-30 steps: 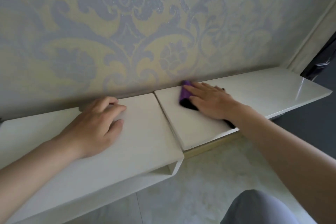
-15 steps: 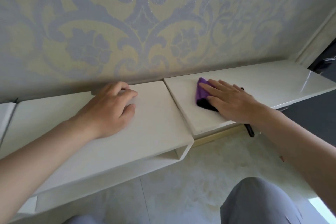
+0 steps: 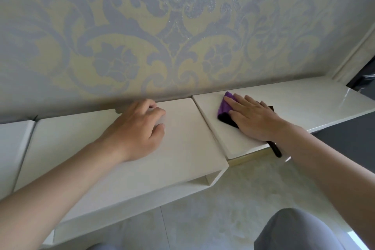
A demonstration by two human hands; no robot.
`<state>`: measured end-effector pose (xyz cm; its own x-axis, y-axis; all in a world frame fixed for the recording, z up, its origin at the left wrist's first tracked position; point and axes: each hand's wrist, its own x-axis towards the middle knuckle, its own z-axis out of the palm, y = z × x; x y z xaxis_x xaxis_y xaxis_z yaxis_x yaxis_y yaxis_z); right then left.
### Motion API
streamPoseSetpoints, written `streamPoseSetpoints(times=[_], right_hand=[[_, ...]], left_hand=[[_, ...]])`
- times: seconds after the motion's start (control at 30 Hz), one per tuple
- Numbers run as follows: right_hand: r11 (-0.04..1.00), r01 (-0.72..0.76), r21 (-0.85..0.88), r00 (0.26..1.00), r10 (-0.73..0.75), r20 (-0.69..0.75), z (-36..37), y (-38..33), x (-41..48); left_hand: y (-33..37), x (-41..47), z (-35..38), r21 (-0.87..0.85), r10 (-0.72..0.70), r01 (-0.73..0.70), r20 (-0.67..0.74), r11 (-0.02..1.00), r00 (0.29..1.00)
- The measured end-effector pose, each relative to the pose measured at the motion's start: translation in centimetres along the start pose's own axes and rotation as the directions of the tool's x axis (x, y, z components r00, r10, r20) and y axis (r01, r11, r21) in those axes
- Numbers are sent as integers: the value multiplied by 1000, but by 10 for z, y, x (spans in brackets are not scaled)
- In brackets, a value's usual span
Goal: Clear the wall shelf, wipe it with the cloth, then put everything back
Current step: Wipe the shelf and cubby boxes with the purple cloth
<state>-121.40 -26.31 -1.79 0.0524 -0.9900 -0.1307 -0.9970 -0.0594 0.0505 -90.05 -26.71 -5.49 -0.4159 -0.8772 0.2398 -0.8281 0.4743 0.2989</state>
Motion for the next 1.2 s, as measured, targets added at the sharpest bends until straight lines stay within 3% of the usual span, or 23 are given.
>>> streamPoseSetpoints(times=[0.27,0.7,1.2], right_hand=[[988,142,60,989,-139,-51,4,-67,28],[976,197,97,975,-184,-123,12,-62,33],[972,187,143,982,-180,-62,6,-64,27]], left_hand=[[-1,-3,-3,11,11,-11,19,1000,1000],[-2,1,-2,31,-6,6,-18,1000,1000],[13,-2,-11,30,-99,99,-2,995,995]])
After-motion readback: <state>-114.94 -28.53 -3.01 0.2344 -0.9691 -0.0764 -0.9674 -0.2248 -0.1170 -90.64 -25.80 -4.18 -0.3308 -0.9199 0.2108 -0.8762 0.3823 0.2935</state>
